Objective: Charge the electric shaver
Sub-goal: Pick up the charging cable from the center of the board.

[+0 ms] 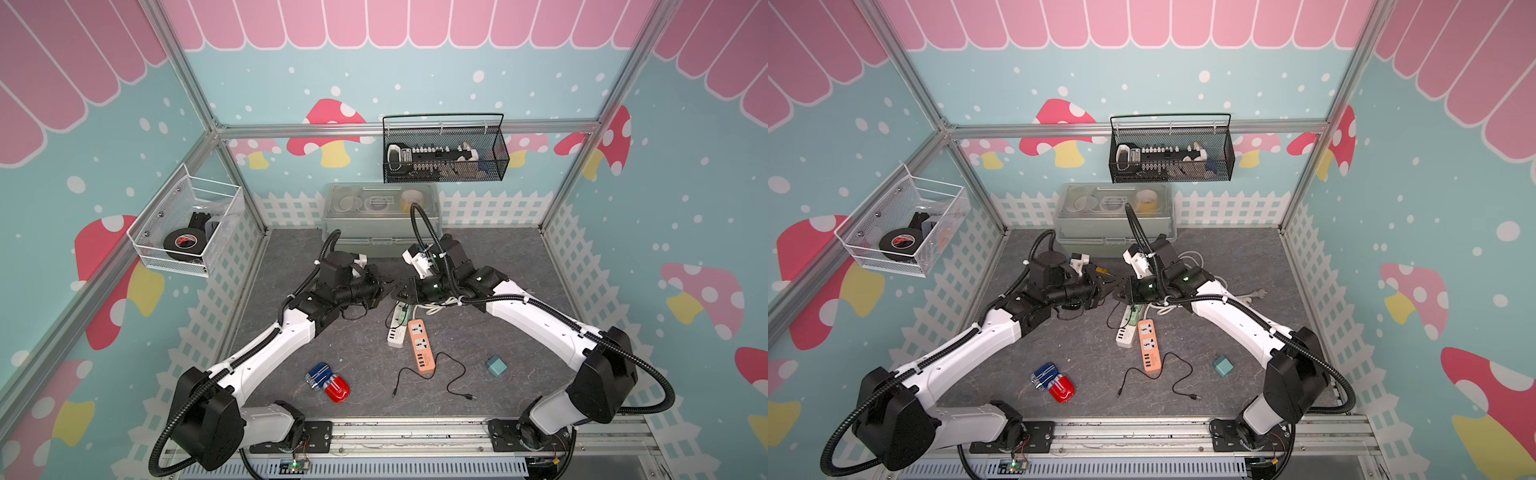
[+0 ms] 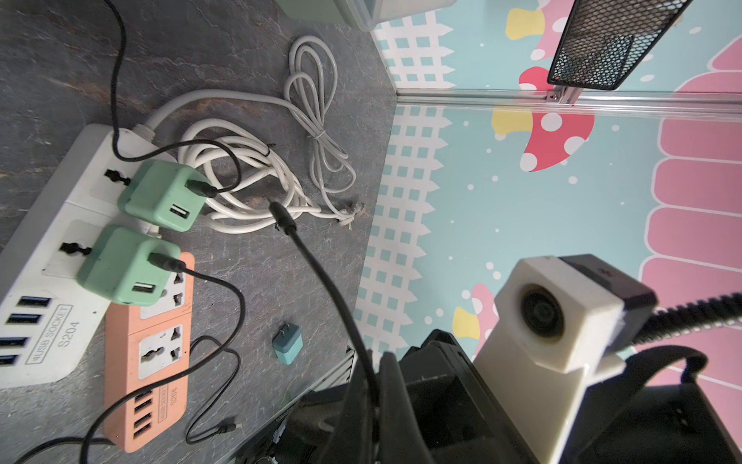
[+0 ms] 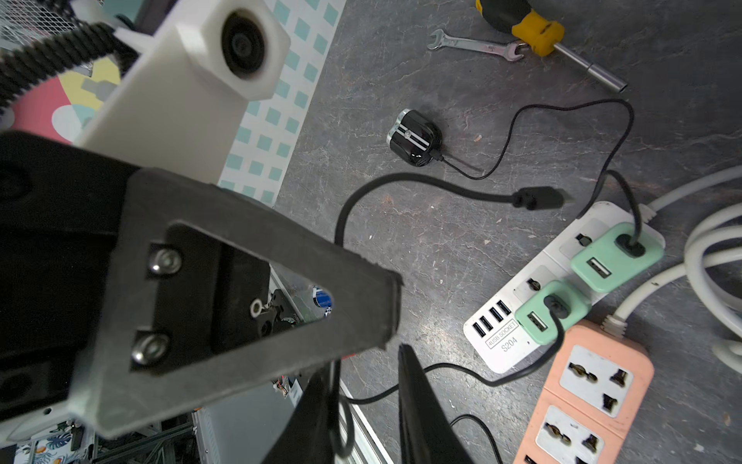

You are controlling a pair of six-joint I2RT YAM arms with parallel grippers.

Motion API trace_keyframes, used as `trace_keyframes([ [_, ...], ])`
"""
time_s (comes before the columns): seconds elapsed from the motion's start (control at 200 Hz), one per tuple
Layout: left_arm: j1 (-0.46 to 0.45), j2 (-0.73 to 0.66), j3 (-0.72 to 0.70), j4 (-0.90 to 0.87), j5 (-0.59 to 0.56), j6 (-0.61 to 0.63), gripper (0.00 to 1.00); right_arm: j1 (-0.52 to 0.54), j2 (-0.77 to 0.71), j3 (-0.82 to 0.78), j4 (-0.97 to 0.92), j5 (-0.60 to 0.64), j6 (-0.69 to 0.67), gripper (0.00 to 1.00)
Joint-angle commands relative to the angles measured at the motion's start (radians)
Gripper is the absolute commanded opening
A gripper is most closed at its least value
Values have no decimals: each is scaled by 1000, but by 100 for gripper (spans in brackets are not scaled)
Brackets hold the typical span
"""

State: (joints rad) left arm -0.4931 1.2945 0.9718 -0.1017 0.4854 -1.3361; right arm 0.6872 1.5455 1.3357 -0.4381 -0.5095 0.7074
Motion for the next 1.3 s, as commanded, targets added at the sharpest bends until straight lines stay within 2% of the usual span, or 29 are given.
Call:
trace_keyframes([
  [0.0,-2,5,35,-9,18,-4,0,2,9,27,-8,-3,-33,23],
  [0.155,-2,4,31,-12,21,-3,0,2,15,63,-8,11,-28,14],
  [0.245,-2,6,30,-15,24,-1,0,2,10,81,-15,17,-35,0],
  [0.3,2,7,34,-24,24,-1,0,2,7,94,-40,9,-50,0],
  [0.33,8,7,38,-30,23,-3,9,2,9,100,-56,-1,-61,0],
  [0.4,29,-1,35,-48,11,-20,38,0,0,101,-86,-46,-93,0],
  [0.495,70,-9,14,-22,2,-79,61,-2,-22,86,-104,-105,-126,0],
  [0.545,79,-4,-2,14,3,-132,69,-2,-31,81,-112,-130,-141,0],
  [0.655,106,16,-70,173,13,-301,78,-7,-37,71,-124,-148,-164,0],
  [0.79,106,39,-144,240,42,-473,79,-12,-41,61,-111,-151,-170,0],
  [0.916,108,60,-225,417,15,-630,78,-12,-35,62,-95,-175,-163,0],
  [1.021,106,107,-206,480,36,-680,76,-14,-41,57,-100,-164,-171,0],
  [1.146,97,101,-213,453,59,-731,74,-13,-39,59,-105,-151,-181,0],
  [1.296,96,89,-241,481,57,-780,65,-14,-36,54,-92,-156,-179,0],
])
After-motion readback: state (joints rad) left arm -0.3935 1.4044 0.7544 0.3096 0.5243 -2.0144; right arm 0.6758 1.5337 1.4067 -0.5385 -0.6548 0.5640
